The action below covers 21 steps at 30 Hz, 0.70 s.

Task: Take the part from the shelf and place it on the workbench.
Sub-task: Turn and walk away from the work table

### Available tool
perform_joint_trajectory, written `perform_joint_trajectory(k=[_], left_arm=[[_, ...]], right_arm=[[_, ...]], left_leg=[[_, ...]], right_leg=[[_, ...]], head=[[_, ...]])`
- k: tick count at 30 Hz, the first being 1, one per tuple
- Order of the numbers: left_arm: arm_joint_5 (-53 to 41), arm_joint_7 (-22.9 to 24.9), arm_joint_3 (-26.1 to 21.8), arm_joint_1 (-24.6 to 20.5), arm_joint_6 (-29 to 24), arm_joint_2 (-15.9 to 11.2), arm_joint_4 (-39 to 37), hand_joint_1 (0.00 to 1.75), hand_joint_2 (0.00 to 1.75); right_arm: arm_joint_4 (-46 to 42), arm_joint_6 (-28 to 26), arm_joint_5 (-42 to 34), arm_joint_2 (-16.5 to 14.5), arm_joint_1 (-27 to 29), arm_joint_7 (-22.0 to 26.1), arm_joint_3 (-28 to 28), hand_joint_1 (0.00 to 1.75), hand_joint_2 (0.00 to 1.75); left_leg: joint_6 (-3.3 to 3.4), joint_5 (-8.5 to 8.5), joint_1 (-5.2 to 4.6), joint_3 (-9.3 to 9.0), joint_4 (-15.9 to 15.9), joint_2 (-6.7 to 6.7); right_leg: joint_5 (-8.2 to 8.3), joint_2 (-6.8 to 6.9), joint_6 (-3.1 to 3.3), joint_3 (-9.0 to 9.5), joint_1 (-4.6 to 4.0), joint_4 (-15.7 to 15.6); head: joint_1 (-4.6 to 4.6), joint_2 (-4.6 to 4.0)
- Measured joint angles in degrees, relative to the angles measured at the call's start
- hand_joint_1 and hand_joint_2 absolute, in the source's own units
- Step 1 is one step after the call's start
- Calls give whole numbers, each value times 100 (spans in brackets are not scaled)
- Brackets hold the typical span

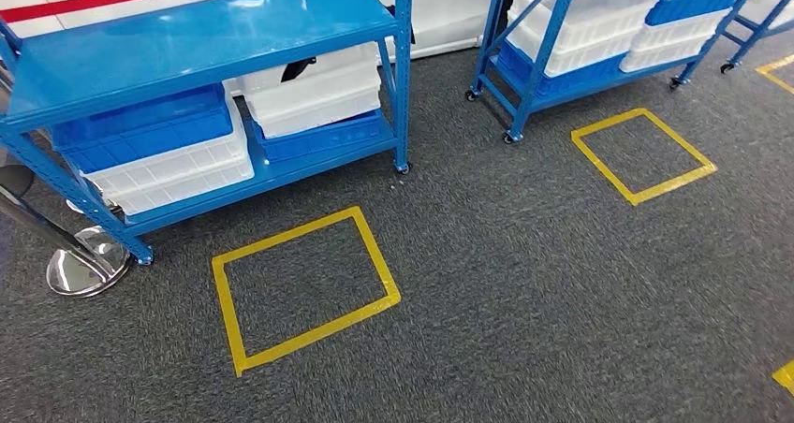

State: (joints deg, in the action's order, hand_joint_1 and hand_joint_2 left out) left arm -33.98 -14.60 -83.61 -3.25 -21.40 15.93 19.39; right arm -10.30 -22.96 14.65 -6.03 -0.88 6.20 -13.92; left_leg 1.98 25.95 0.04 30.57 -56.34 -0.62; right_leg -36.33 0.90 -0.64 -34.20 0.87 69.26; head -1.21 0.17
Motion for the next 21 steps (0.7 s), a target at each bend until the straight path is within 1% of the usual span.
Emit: perform_joint_trajectory(k=[1,2,3,4,5,6,7,8,9,10,11,12,13,14,15,16,17,18,19,20,21], left_arm=[[2,2,-1,0,0,1,-1,0,0],[3,5,-2,1,-1,2,-1,0,0],[4,9,-3,2,-2,3,-1,0,0],[7,13,-4,1,-3,4,-1,0,0],[10,14,-5,1,-4,4,-1,0,0],[15,15,-6,-1,-6,5,-1,0,0],[26,15,-7,-2,-8,5,-1,0,0],[36,15,-8,-1,-13,4,0,0,0],[46,15,-10,1,-18,4,0,0,0],[60,15,-13,4,-23,3,1,0,0],[70,15,-16,7,-28,1,1,0,0],[80,15,-25,6,-35,-1,1,0,0],[89,15,-35,3,-41,-2,1,0,0],[95,15,-45,0,-46,-2,0,0,0],[96,15,-56,-2,-50,-2,1,0,0],[96,16,-67,-2,-51,-2,1,0,0],[97,17,-77,0,-53,-2,2,0,0],[99,20,-87,2,-56,-2,2,0,0],[101,22,-95,2,-60,-2,2,0,0],[102,26,-98,2,-63,-2,2,0,0],[104,28,-98,-2,-66,-3,2,0,0]], right_arm=[[1,2,1,0,5,-1,0,0,0],[1,3,1,0,10,-1,-1,0,0],[1,5,2,0,14,-1,-1,0,0],[1,8,2,1,18,-1,-2,0,0],[2,12,1,2,26,-1,-2,0,0],[4,17,1,3,34,0,-2,0,0],[7,24,2,3,37,2,-2,0,0],[9,30,3,3,36,4,-1,0,0],[10,34,5,0,26,6,-1,0,0],[9,39,6,-8,12,8,-1,0,0],[9,43,5,-14,6,4,-2,0,0],[9,46,4,-19,7,1,-3,0,0],[9,49,4,-24,16,-4,-4,0,0],[9,49,3,-24,28,-8,-4,0,0],[9,49,4,-24,38,-10,-5,0,0],[9,50,4,-24,44,-14,-5,0,0],[9,50,4,-24,45,-17,-6,0,0],[9,51,4,-24,43,-21,-7,0,0],[9,52,4,-25,40,-22,-7,0,0],[9,53,5,-27,38,-23,-7,0,0],[9,54,4,-31,38,-23,-8,0,0]], left_leg=[[2,5,-2,7,-8,-73],[-2,11,-3,6,-19,-156],[-13,20,-1,1,-35,-247],[-31,36,4,-8,-55,-336],[-53,55,10,-7,-79,-415],[-83,79,7,4,-114,-482],[-115,96,4,22,-140,-537],[-145,106,2,48,-156,-582],[-179,107,0,65,-159,-633],[-210,107,7,74,-156,-687],[-238,128,6,86,-181,-659],[-270,198,3,132,-289,-551],[-299,328,2,237,-518,-389],[-325,506,6,409,-865,-195],[-348,689,17,622,-1277,-66],[-365,813,30,816,-1641,-5],[-373,834,38,932,-1842,21],[-370,738,42,935,-1815,37],[-355,544,42,816,-1556,68],[-319,312,30,613,-1136,172],[-276,154,2,417,-738,301]], right_leg=[[-85,-47,-10,-166,3,288],[-54,-65,-18,-259,5,410],[98,-79,-21,-248,8,314],[338,-114,-22,-136,16,12],[553,-223,-18,23,31,-371],[701,-340,-14,158,35,-703],[771,-430,-5,239,41,-913],[768,-488,10,267,36,-992],[761,-452,32,266,21,-999],[765,-386,63,273,30,-1006],[766,-318,97,292,32,-1024],[765,-241,138,311,39,-1043],[762,-162,173,327,45,-1061],[749,-83,201,339,33,-1066],[734,-4,221,346,22,-1066],[718,75,228,354,12,-1064],[700,153,228,369,5,-1064],[679,228,224,393,0,-1064],[655,299,216,428,-4,-1064],[627,367,206,469,-9,-1066],[597,431,186,507,-23,-1065]], head=[[4,-1],[5,-1],[7,-1],[10,-1],[16,-1],[24,-1],[24,-2],[21,-2],[16,-1],[9,-1],[4,-1],[-19,-1],[-45,-1],[-71,-2],[-94,-2],[-95,-1],[-97,-1],[-97,-1],[-97,-1],[-97,-1],[-94,-1]])
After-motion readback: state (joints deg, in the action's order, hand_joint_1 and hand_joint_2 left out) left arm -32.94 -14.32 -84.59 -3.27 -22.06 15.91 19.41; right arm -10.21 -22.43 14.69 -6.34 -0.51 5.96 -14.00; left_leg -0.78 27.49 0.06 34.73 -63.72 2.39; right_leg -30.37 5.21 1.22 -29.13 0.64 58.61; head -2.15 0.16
